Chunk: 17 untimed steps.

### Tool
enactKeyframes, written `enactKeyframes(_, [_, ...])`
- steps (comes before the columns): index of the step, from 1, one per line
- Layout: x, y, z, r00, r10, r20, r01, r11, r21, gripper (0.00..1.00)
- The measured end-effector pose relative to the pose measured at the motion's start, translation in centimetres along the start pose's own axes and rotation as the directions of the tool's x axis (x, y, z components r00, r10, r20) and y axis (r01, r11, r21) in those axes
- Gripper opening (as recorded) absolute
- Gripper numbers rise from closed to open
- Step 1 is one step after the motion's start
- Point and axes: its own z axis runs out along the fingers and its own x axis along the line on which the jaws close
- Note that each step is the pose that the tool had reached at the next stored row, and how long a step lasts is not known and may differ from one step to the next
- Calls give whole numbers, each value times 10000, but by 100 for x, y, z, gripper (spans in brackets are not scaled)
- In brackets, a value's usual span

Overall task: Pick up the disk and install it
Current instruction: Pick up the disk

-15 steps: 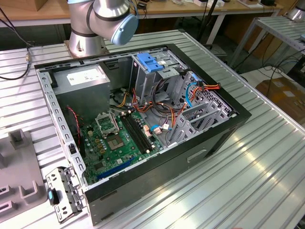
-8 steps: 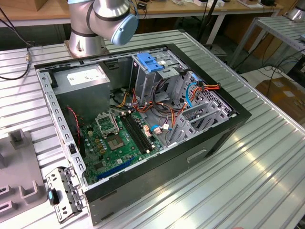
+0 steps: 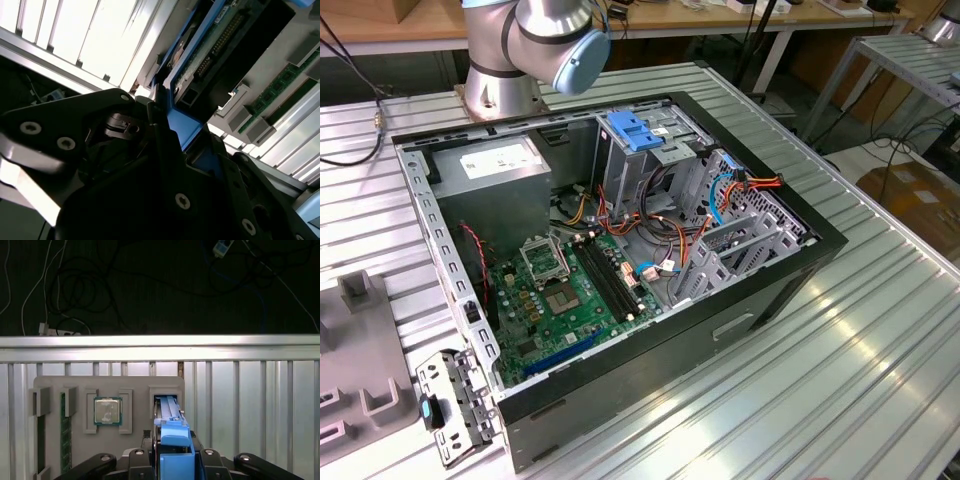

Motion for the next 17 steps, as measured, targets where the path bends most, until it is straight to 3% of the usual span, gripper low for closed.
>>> enactKeyframes(7, [-4, 2, -162, 10000, 0, 0, 0, 10000, 0, 37])
enactKeyframes(10, [-6, 3, -264, 10000, 0, 0, 0, 10000, 0, 37])
enactKeyframes(17, [-8, 4, -387, 10000, 0, -30, 0, 10000, 1, 37])
